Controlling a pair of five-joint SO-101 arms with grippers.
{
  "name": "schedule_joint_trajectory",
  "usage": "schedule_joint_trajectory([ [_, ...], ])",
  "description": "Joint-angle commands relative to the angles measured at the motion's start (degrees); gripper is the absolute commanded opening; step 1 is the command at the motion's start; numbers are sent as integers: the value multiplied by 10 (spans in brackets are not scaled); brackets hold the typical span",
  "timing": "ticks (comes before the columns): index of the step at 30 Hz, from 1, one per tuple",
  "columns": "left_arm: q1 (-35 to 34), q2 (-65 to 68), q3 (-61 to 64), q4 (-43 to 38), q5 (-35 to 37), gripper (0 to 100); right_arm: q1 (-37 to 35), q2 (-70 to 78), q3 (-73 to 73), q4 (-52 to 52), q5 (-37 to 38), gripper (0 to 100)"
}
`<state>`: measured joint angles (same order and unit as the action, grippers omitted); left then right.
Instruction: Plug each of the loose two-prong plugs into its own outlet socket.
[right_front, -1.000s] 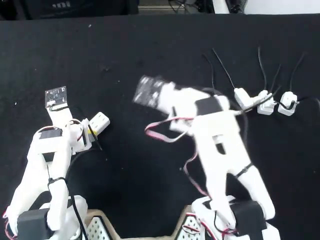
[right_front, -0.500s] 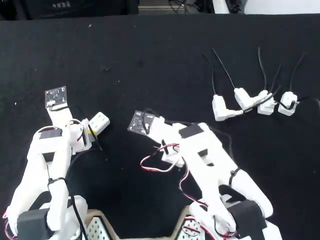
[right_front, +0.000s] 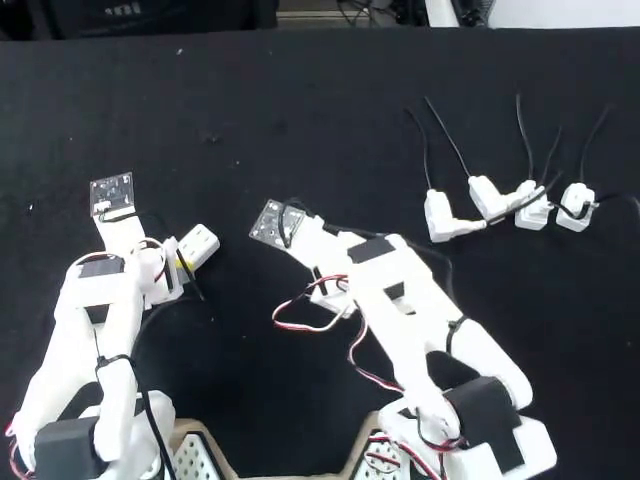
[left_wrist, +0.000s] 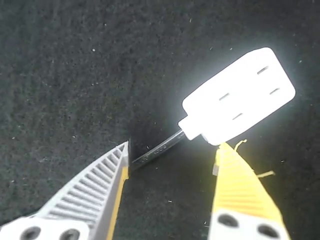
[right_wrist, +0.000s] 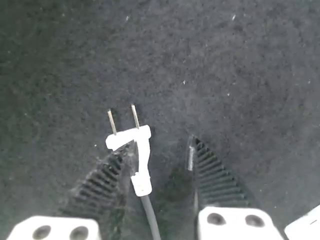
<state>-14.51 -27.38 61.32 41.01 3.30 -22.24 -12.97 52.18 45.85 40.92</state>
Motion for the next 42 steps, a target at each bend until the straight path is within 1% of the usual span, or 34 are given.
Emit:
schedule_joint_trajectory([
  [1, -7, -14, -2, -6, 7, 271, -12, 10, 7, -4, -3, 150],
  [3, -7, -14, -2, -6, 7, 271, -25, 2, 10, 11, -2, 152],
  [8, -7, -14, -2, -5, 7, 271, -85, -46, 29, 51, -2, 149],
  [12, -7, -14, -2, -5, 7, 271, -92, -85, 53, 49, -2, 148],
  [14, -7, -14, -2, -5, 7, 271, -85, -100, 58, 54, -3, 138],
  [15, -7, -14, -2, -5, 7, 271, -79, -108, 59, 54, -3, 113],
  [17, -7, -14, -2, -5, 7, 271, -67, -125, 60, 52, -7, 16],
  [18, -7, -14, -2, -5, 7, 271, -59, -136, 62, 54, -7, 8],
  [19, -7, -14, -2, -5, 7, 271, -51, -147, 64, 55, -8, 25],
  [20, -7, -14, -2, -5, 7, 271, -42, -159, 65, 60, -8, 11],
  [24, -7, -14, -2, -5, 7, 271, -5, -210, 70, 91, -8, 11],
  [26, -7, -14, -2, -5, 7, 271, 5, -223, 85, 89, -11, 11],
  [29, -7, -14, -2, -6, 7, 271, 7, -214, 109, 58, -55, 17],
  [31, -7, -14, -2, -6, 7, 271, 8, -193, 118, 45, -74, 63],
  [34, -7, -14, -2, -5, 7, 271, 5, -157, 116, 43, -76, 148],
  [35, -7, -14, -2, -5, 7, 271, 6, -148, 114, 44, -76, 155],
  [42, -7, -14, 3, -8, 7, 271, 9, -134, 111, 41, -62, 65],
])
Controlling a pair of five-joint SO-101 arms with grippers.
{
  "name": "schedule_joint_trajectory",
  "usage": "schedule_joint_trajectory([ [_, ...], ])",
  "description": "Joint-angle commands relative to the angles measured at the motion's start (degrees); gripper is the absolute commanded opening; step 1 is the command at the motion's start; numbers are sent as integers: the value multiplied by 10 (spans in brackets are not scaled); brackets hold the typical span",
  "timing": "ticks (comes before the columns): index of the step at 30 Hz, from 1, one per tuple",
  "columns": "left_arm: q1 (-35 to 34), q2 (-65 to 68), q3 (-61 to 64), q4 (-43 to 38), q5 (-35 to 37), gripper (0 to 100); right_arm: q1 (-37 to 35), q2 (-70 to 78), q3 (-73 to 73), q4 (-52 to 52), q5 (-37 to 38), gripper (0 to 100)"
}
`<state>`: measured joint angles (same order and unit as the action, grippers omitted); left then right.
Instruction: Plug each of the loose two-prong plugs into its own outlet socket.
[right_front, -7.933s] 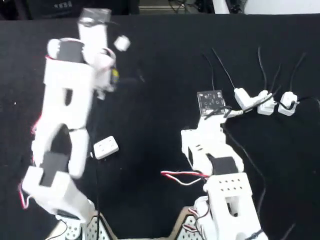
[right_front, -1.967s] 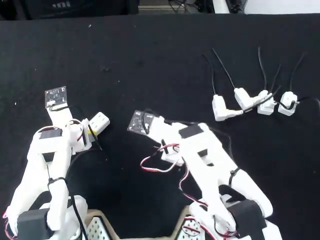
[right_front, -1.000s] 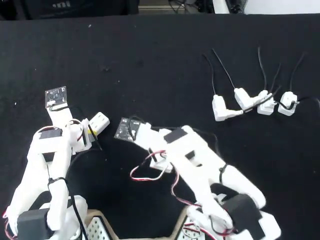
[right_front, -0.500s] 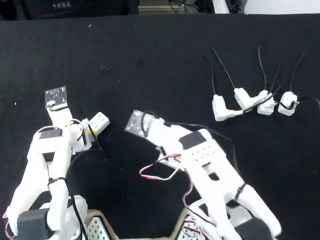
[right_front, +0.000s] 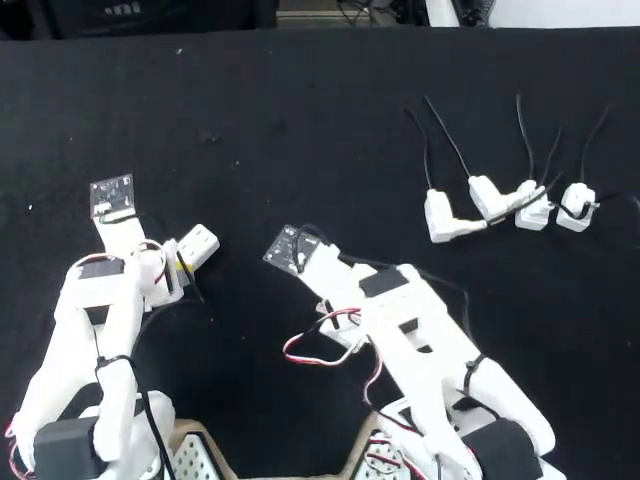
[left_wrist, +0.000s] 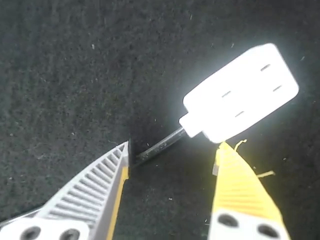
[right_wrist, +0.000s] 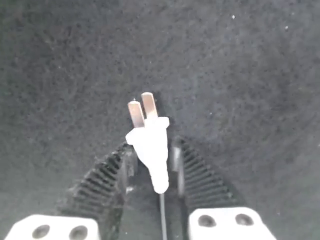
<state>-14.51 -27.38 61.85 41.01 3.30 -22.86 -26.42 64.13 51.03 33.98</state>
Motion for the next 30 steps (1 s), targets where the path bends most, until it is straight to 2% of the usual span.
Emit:
schedule_joint_trajectory([
  [1, -7, -14, -2, -8, 7, 271, 15, 0, -12, -11, 5, 51],
  [3, -7, -14, -2, -7, 7, 271, 14, 0, -24, -12, 4, 12],
  [7, -7, -14, -2, -6, 7, 270, 10, 3, -62, -11, -40, 37],
  [14, -7, -14, -2, -5, 7, 270, 11, 5, -59, -14, -38, 108],
  [22, -7, -14, -3, -5, 7, 270, 10, 5, -7, -77, -38, 106],
  [30, -7, -14, -2, -5, 7, 270, 11, 5, -3, -80, -38, 106],
])
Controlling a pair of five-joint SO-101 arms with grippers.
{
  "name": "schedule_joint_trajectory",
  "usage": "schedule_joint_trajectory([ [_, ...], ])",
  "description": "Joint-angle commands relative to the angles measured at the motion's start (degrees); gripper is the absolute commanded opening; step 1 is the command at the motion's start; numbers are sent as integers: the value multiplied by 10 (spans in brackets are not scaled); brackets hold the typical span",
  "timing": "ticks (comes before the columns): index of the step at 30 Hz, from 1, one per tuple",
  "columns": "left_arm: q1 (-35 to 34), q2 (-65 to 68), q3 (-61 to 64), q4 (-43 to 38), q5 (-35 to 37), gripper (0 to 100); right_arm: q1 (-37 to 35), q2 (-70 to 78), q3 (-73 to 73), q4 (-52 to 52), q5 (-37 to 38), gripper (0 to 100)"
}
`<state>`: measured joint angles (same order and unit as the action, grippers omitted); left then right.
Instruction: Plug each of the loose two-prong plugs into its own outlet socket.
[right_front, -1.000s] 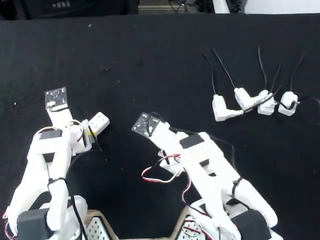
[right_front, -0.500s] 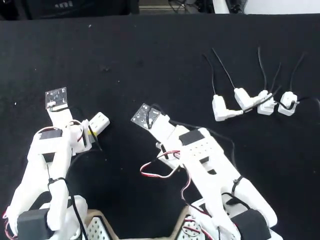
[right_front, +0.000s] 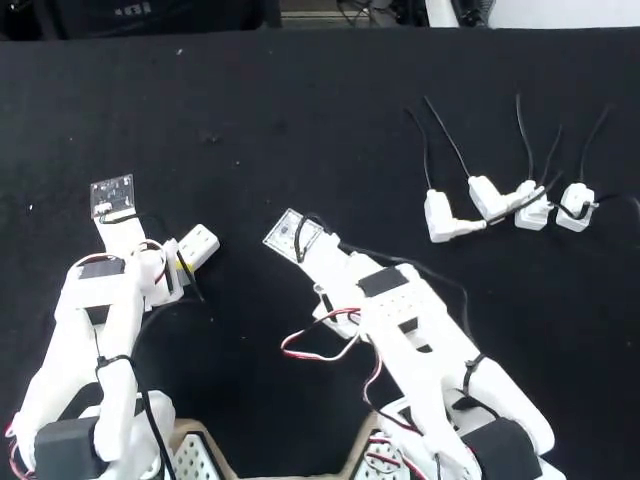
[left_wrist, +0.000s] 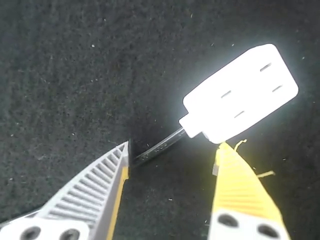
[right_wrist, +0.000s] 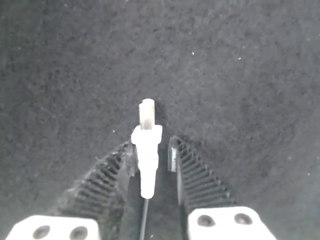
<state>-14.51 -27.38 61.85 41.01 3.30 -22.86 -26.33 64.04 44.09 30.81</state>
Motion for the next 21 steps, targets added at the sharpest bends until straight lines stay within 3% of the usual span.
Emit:
schedule_joint_trajectory([
  [1, -7, -14, -2, -5, 7, 270, 11, 5, -2, -11, -6, 106],
  [21, -7, -14, -2, -4, 7, 270, 10, 94, -68, -13, -11, 106],
])
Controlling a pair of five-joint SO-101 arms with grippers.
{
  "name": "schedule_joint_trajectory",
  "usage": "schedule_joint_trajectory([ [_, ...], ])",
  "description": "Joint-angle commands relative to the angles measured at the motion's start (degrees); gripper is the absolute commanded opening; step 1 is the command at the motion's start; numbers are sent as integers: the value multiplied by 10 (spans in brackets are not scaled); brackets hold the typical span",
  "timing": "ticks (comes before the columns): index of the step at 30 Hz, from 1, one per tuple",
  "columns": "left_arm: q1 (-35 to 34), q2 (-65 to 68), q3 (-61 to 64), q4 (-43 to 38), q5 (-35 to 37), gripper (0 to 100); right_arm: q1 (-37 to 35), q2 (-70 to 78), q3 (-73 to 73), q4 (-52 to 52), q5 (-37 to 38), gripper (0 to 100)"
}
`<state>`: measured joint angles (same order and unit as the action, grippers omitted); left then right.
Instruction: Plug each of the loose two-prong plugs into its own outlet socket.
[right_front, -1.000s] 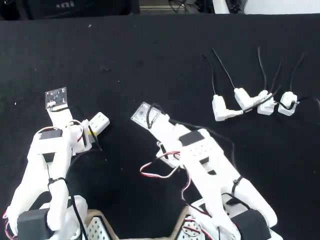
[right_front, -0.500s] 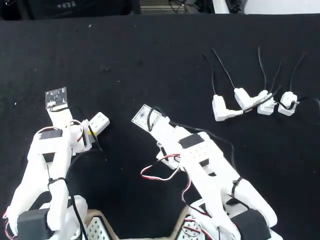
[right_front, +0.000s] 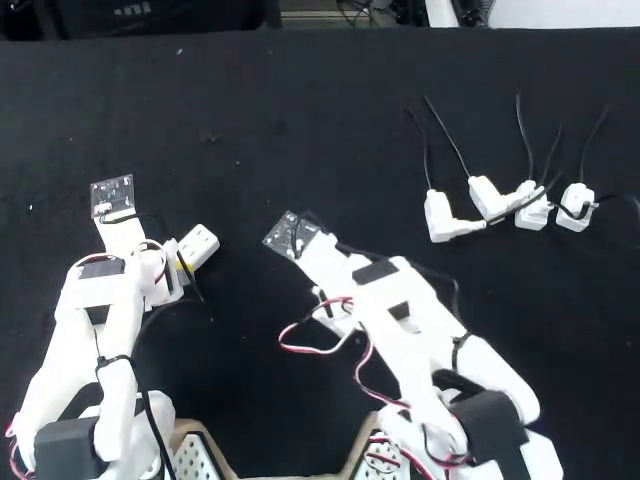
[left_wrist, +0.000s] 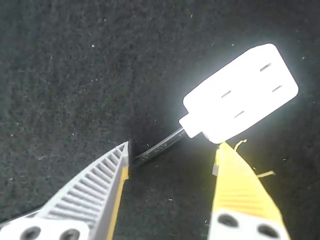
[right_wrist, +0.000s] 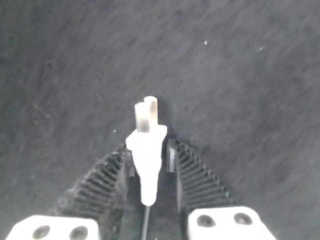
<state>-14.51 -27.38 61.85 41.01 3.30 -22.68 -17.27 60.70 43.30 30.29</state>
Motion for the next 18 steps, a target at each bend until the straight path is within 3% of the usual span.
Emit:
schedule_joint_trajectory([
  [1, -7, -14, -2, -4, 7, 270, 8, 3, -38, -5, -6, 106],
  [5, -7, -14, -2, -4, 7, 270, 8, 3, -38, -4, -6, 5],
  [13, -7, -39, -20, 53, 7, 270, 7, -118, -115, 163, -35, 10],
  [18, -7, -166, 7, 91, 7, 270, -29, -188, -124, 140, -107, 10],
])
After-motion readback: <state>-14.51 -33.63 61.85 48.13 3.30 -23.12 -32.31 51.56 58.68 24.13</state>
